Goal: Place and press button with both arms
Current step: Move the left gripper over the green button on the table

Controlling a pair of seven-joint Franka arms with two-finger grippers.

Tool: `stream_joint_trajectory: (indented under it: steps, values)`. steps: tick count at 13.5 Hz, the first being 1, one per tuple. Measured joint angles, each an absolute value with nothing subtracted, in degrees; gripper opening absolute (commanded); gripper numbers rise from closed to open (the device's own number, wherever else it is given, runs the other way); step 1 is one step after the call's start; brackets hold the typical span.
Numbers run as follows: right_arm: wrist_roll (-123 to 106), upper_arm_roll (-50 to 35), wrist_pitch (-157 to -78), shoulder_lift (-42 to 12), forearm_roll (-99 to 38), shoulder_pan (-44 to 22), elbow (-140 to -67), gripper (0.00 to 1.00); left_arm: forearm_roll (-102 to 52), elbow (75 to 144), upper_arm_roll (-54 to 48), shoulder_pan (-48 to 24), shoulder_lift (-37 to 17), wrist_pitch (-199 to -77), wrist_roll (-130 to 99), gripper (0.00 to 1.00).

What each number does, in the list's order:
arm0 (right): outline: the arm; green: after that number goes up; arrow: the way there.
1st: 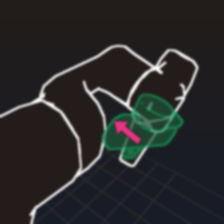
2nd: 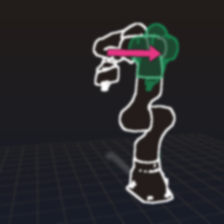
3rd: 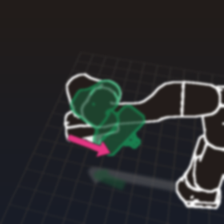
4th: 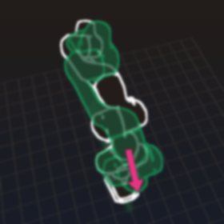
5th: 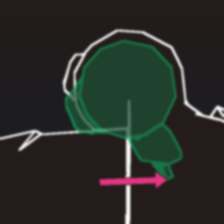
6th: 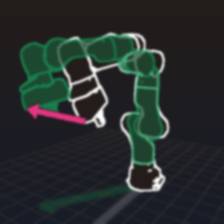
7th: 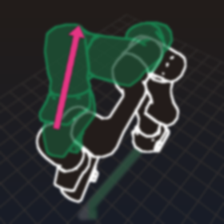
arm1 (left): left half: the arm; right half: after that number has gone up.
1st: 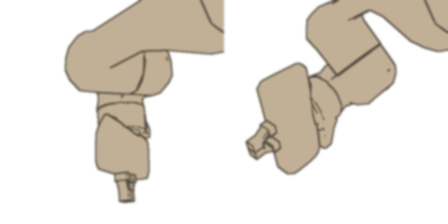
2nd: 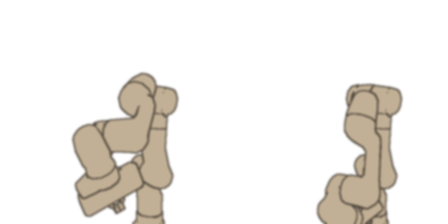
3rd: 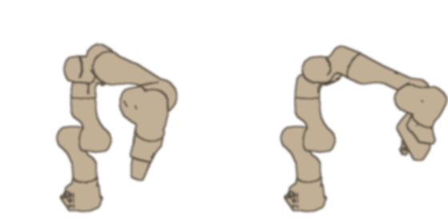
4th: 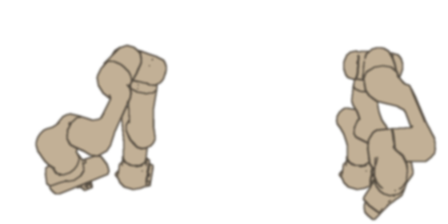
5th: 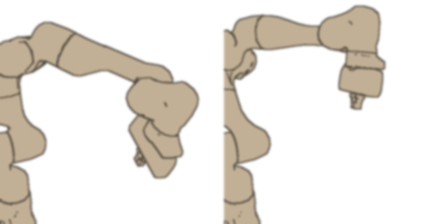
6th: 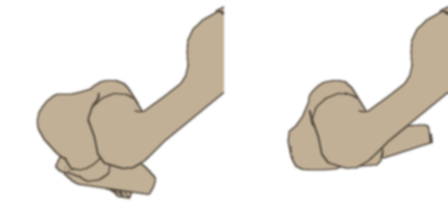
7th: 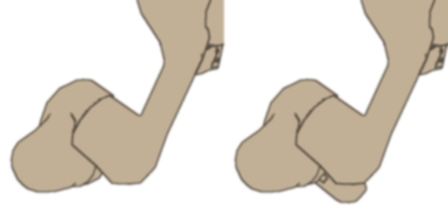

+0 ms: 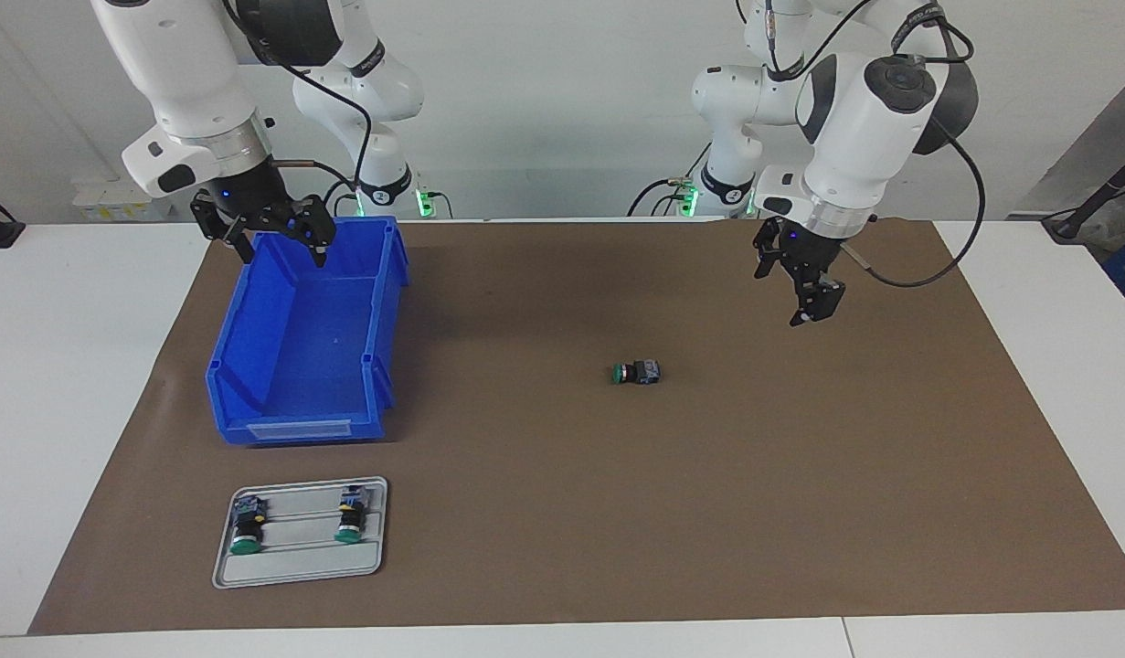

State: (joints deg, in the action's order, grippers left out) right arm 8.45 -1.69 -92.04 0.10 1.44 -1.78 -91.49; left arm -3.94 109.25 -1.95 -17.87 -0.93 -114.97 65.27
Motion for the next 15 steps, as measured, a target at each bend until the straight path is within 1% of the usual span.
stream_joint_trajectory:
  steps: [6, 10, 12, 15]
  values:
    - [8.45, -1.69, -92.04, 0.10, 1.44, -1.78, -91.49, 1.00, -4.06, 112.31, -1.95, -23.64, -3.80, -122.45, 65.68, 1.00]
    - [8.45, -1.69, -92.04, 0.10, 1.44, -1.78, -91.49, 1.00, -4.09, 114.25, -1.93, -25.66, -5.17, -126.12, 65.53, 1.00]
    - [8.45, -1.69, -92.04, 0.10, 1.44, -1.78, -91.49, 1.00, -4.14, 114.52, -1.83, -26.65, -6.97, -127.65, 64.55, 1.00]
    - [8.45, -1.69, -92.04, 0.10, 1.44, -1.78, -91.49, 1.00, -4.14, 114.58, -1.77, -28.93, -11.18, -131.56, 61.02, 1.00]
